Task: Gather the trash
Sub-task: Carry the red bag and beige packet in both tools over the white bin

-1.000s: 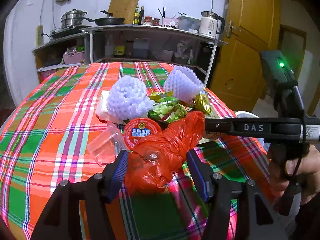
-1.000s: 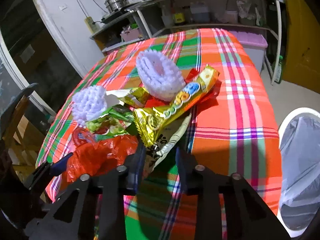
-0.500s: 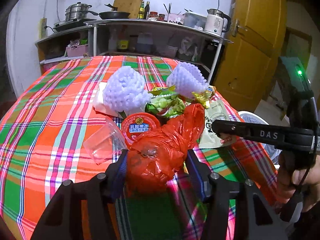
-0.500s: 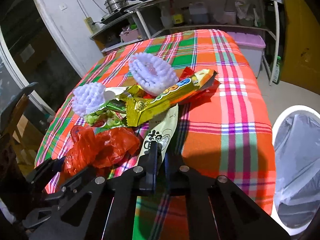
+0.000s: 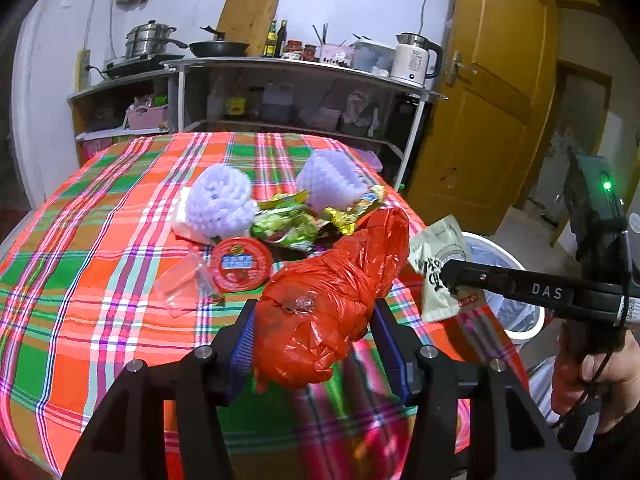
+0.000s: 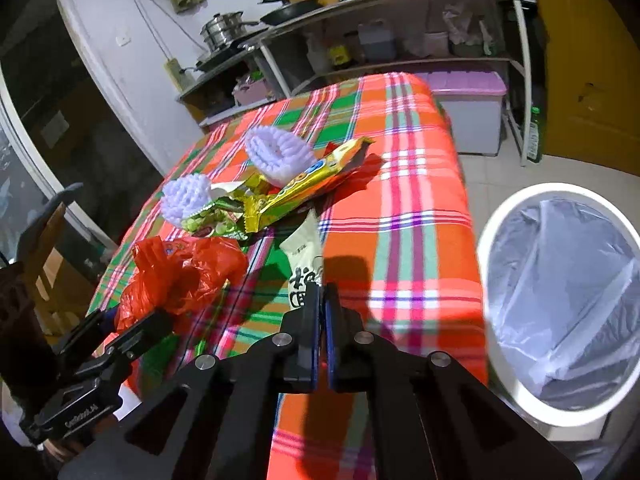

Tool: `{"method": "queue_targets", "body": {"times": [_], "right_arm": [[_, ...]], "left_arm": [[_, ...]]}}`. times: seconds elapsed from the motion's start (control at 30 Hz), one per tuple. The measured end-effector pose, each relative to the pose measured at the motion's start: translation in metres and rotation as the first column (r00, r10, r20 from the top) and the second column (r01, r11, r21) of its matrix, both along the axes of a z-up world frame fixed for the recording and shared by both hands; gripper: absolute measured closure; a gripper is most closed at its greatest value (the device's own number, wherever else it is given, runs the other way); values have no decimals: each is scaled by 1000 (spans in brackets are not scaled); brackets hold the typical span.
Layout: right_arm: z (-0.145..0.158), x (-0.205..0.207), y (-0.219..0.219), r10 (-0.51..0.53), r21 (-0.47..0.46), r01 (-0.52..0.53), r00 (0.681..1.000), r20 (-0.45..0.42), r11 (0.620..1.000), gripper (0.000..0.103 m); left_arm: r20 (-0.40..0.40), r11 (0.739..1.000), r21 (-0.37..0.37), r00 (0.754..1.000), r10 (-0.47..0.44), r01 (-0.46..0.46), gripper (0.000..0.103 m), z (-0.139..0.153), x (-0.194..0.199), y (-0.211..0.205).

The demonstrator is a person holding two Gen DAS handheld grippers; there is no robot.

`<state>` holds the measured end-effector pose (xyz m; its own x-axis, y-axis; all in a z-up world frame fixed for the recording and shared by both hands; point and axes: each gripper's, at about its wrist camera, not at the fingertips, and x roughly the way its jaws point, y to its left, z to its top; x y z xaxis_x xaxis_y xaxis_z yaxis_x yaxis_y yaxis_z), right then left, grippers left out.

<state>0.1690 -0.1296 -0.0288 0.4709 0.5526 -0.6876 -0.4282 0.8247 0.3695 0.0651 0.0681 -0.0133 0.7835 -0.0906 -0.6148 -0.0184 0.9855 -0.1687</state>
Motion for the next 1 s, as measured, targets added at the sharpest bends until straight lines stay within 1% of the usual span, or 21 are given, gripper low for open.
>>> {"method": "queue_targets", "body": {"times": [0.27, 0.33, 0.4, 0.43, 0.5, 0.57, 0.6, 0.77, 0.87, 1.0], "right_arm": [[9, -6, -31, -47, 16, 47, 998, 32, 999, 103], [6, -2, -36, -47, 32, 47, 999, 11, 998, 103], [0, 3, -36, -4, 84, 8, 999, -39, 996, 103], [-4, 2, -38, -6, 85, 10, 999, -47, 996, 103], [-7, 1, -36, -24, 48, 25, 999, -31, 999, 93], [-8, -4, -34, -16, 24, 17, 1000, -17, 1000, 51], [-9, -5, -32, -6, 19, 6, 1000, -11, 1000, 46], [-16, -11, -16, 41, -31, -41, 999, -1, 999, 46], [-22, -11, -9, 44, -84, -45, 999, -3, 995, 46], [-25, -12, -1, 34, -179, -27, 999, 35, 983, 46]], "left_arm": [[10, 999, 10, 999, -50, 50, 48, 9, 7, -28], [14, 998, 14, 998, -53, 53, 48, 10, 7, -32], [17, 999, 14, 999, -51, 50, 48, 12, 7, -32], [18, 999, 14, 999, -50, 49, 48, 13, 6, -33], [20, 999, 17, 999, -42, 42, 48, 14, 5, -32], [21, 999, 15, 999, -34, 34, 48, 14, 4, -29], [21, 1000, 14, 999, -28, 27, 48, 14, 4, -26], [20, 1000, 7, 1000, -9, 9, 48, 14, 2, -20], [15, 1000, 4, 1000, -6, 5, 48, 12, 0, -17], [8, 1000, -2, 1000, -6, 6, 48, 9, 0, -15]]}}
